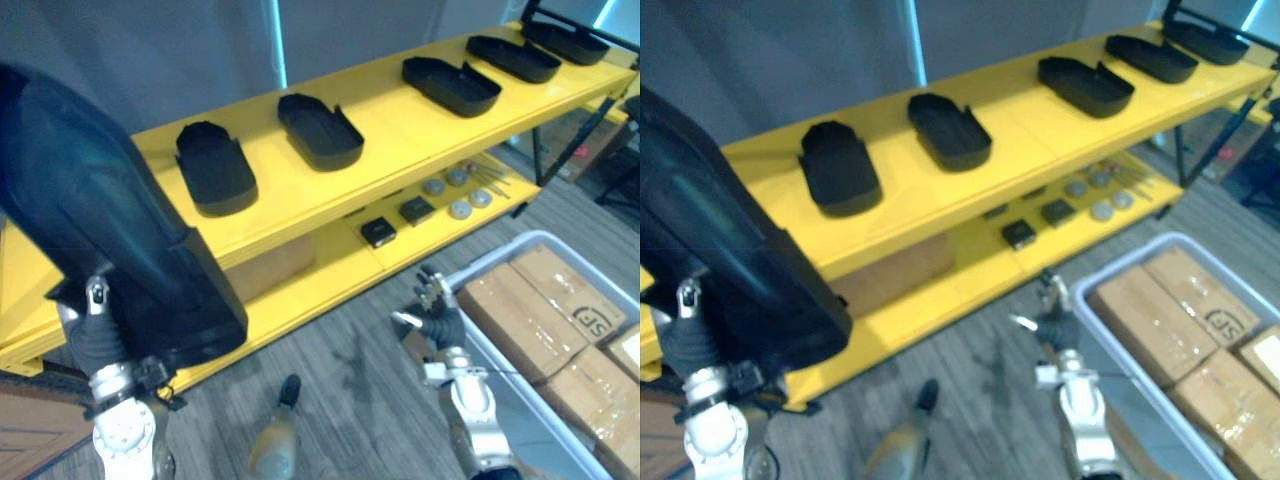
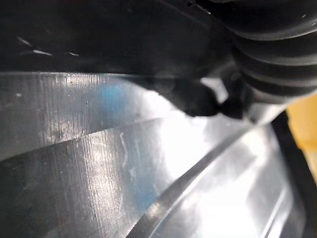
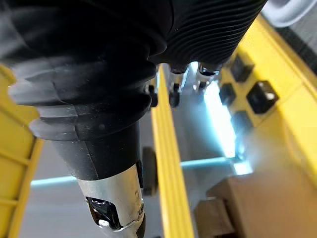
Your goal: Walk over and take plastic housings, then place them on the shelf
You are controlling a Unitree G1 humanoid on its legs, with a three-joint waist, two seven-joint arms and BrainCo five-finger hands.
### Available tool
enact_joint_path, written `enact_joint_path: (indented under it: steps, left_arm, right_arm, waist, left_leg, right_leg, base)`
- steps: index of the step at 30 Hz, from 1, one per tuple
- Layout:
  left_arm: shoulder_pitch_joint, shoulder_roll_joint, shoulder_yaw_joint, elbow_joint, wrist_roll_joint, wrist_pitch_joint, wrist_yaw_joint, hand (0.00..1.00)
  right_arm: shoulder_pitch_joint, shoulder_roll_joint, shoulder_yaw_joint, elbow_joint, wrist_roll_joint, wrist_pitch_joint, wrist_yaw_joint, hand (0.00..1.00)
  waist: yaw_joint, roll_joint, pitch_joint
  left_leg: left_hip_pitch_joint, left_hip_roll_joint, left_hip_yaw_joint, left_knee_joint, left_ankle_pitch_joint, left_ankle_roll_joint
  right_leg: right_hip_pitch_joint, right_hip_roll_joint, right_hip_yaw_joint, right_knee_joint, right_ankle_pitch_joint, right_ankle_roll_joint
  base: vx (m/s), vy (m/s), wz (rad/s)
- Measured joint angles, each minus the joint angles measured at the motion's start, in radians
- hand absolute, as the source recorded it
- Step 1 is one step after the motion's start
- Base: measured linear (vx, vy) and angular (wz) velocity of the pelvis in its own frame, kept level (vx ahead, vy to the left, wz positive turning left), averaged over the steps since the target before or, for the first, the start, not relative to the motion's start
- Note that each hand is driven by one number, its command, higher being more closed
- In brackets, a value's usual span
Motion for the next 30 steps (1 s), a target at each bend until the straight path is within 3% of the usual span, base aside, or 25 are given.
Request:
enact_joint_path:
  steps: [4,5,7,8,9,10,11,12,13,14,15,18,20,22,24,25,27,28,30]
  left_arm:
    - [-0.006,-0.006,0.016,-0.002,0.028,0.000,0.029,1.00]
    - [-0.007,-0.006,0.032,-0.008,0.033,-0.001,0.027,1.00]
    - [-0.017,-0.006,0.056,-0.021,0.037,-0.001,0.019,1.00]
    - [-0.016,-0.008,0.060,-0.035,0.039,-0.001,0.019,1.00]
    - [-0.033,-0.025,0.060,-0.042,0.048,-0.001,0.019,1.00]
    - [-0.041,-0.024,0.059,-0.045,0.055,0.000,0.020,1.00]
    - [-0.052,-0.016,0.067,-0.059,0.066,0.000,0.022,1.00]
    - [-0.060,0.001,0.094,-0.081,0.075,0.003,0.036,1.00]
    - [-0.069,0.011,0.097,-0.081,0.075,0.009,0.046,1.00]
    - [-0.086,0.018,0.100,-0.078,0.075,0.023,0.063,1.00]
    - [-0.094,0.015,0.098,-0.077,0.075,0.031,0.075,1.00]
    - [-0.109,0.027,0.101,-0.074,0.077,0.035,0.084,1.00]
    - [-0.164,0.042,0.097,-0.028,0.075,0.035,0.091,1.00]
    - [-0.190,0.059,0.097,0.016,0.075,0.048,0.106,1.00]
    - [-0.173,0.053,0.099,0.026,0.073,0.055,0.120,1.00]
    - [-0.153,0.048,0.107,0.018,0.074,0.056,0.119,1.00]
    - [-0.110,0.006,0.104,0.014,0.074,0.062,0.117,1.00]
    - [-0.080,-0.026,0.106,0.005,0.074,0.070,0.112,1.00]
    - [-0.069,-0.042,0.105,-0.004,0.078,0.082,0.105,1.00]
  right_arm:
    - [-0.005,0.028,0.001,-0.005,0.036,-0.020,0.031,0.00]
    - [-0.008,0.042,-0.001,-0.010,0.036,-0.030,0.028,0.00]
    - [-0.011,0.058,-0.008,-0.025,0.039,-0.037,0.023,0.00]
    - [-0.010,0.059,-0.015,-0.036,0.045,-0.038,0.022,0.00]
    - [-0.011,0.056,-0.033,-0.044,0.057,-0.039,0.022,0.00]
    - [-0.011,0.056,-0.041,-0.048,0.055,-0.040,0.022,0.00]
    - [-0.017,0.058,-0.043,-0.056,0.054,-0.044,0.022,0.00]
    - [-0.043,0.066,-0.039,-0.066,0.052,-0.058,0.024,0.00]
    - [-0.055,0.072,-0.039,-0.070,0.053,-0.060,0.026,0.00]
    - [-0.080,0.076,-0.035,-0.073,0.053,-0.060,0.027,0.00]
    - [-0.096,0.074,-0.029,-0.080,0.054,-0.060,0.028,0.00]
    - [-0.119,0.059,0.009,-0.118,0.056,-0.064,0.032,0.00]
    - [-0.175,0.024,0.046,-0.133,0.055,-0.087,0.032,0.00]
    - [-0.215,0.017,0.072,-0.179,0.056,-0.094,0.032,0.00]
    - [-0.244,0.017,0.109,-0.248,0.057,-0.094,0.034,0.00]
    - [-0.266,0.012,0.134,-0.291,0.057,-0.093,0.035,0.00]
    - [-0.295,-0.023,0.158,-0.323,0.066,-0.091,0.034,0.00]
    - [-0.308,-0.047,0.159,-0.327,0.075,-0.076,0.033,0.00]
    - [-0.308,-0.079,0.132,-0.327,0.075,-0.059,0.027,0.00]
  waist:
    - [0.004,-0.021,0.023]
    - [0.006,-0.040,0.021]
    - [0.006,-0.069,0.033]
    - [0.011,-0.076,0.037]
    - [0.002,-0.054,0.027]
    - [0.000,-0.051,0.017]
    - [0.003,-0.053,0.011]
    - [-0.002,-0.062,0.008]
    - [-0.003,-0.059,0.010]
    - [-0.005,-0.052,0.014]
    - [-0.007,-0.042,0.019]
    - [-0.030,-0.019,0.021]
    - [-0.029,0.001,0.018]
    - [-0.031,0.000,0.016]
    - [-0.025,-0.024,0.001]
    - [-0.022,-0.054,-0.020]
    - [-0.015,-0.023,-0.053]
    - [0.009,0.010,-0.074]
    - [0.008,0.037,-0.093]
  left_leg:
    - [-0.008,-0.026,0.061,0.051,-0.030,-0.010]
    - [-0.031,-0.049,0.081,0.083,-0.050,-0.006]
    - [-0.051,-0.080,0.109,0.150,-0.093,0.025]
    - [-0.057,-0.091,0.128,0.199,-0.145,0.028]
    - [-0.051,-0.103,0.104,0.231,-0.176,0.031]
    - [-0.047,-0.104,0.100,0.228,-0.183,0.041]
    - [-0.028,-0.108,0.102,0.211,-0.194,0.049]
    - [0.014,-0.111,0.093,0.174,-0.203,0.061]
    - [0.030,-0.111,0.086,0.161,-0.207,0.068]
    - [0.073,-0.107,0.074,0.140,-0.212,0.087]
    - [0.115,-0.100,0.067,0.133,-0.223,0.103]
    - [0.150,-0.093,0.018,0.146,-0.261,0.103]
    - [0.144,-0.068,-0.043,0.159,-0.283,0.089]
    - [0.137,-0.069,-0.096,0.174,-0.299,0.066]
    - [0.140,-0.084,-0.154,0.177,-0.319,0.039]
    - [0.141,-0.095,-0.191,0.177,-0.331,0.016]
    - [0.141,-0.045,-0.225,0.167,-0.336,-0.028]
    - [0.139,-0.005,-0.226,0.165,-0.338,-0.047]
    - [0.137,0.032,-0.152,0.156,-0.328,-0.059]
  right_leg:
    - [0.038,-0.025,-0.003,-0.026,-0.004,0.007]
    - [0.043,-0.040,-0.003,-0.041,-0.006,-0.011]
    - [0.069,-0.063,-0.004,-0.065,-0.017,-0.093]
    - [0.089,-0.064,0.002,-0.046,0.004,-0.170]
    - [0.038,-0.093,0.031,0.109,0.100,-0.212]
    - [0.000,-0.107,0.052,0.175,0.147,-0.215]
    - [-0.051,-0.126,0.099,0.261,0.222,-0.214]
    - [-0.115,-0.143,0.169,0.379,0.311,-0.178]
    - [-0.146,-0.142,0.184,0.432,0.280,-0.168]
    - [-0.193,-0.125,0.191,0.512,0.169,-0.159]
    - [-0.213,-0.088,0.181,0.520,0.096,-0.165]
    - [-0.253,-0.008,0.181,0.383,0.021,-0.193]
    - [-0.332,0.084,0.306,0.196,0.034,-0.177]
    - [-0.363,0.115,0.406,0.088,0.064,-0.130]
    - [-0.354,0.113,0.443,0.043,0.084,-0.129]
    - [-0.338,0.110,0.435,0.025,0.119,-0.102]
    - [-0.308,0.148,0.370,0.006,0.156,-0.123]
    - [-0.275,0.183,0.326,-0.035,0.173,-0.142]
    - [-0.215,0.210,0.256,-0.084,0.189,-0.157]
  base:
    - [0.00,0.055,0.13]
    - [0.06,0.088,0.30]
    - [0.08,0.108,0.23]
    - [0.16,0.163,0.36]
    - [0.17,0.187,0.40]
    - [0.22,0.272,0.42]
    - [0.23,0.227,0.13]
    - [0.26,0.180,0.04]
    - [0.27,0.101,0.07]
    - [0.24,0.068,0.05]
    - [0.23,0.077,0.08]
    - [0.19,0.021,0.42]
    - [0.18,-0.104,0.69]
    - [0.17,-0.234,1.01]
    - [0.19,-0.353,1.11]
    - [0.27,-0.422,1.33]
    - [0.28,-0.390,1.04]
    - [0.27,-0.307,0.70]
    - [0.27,-0.253,0.88]
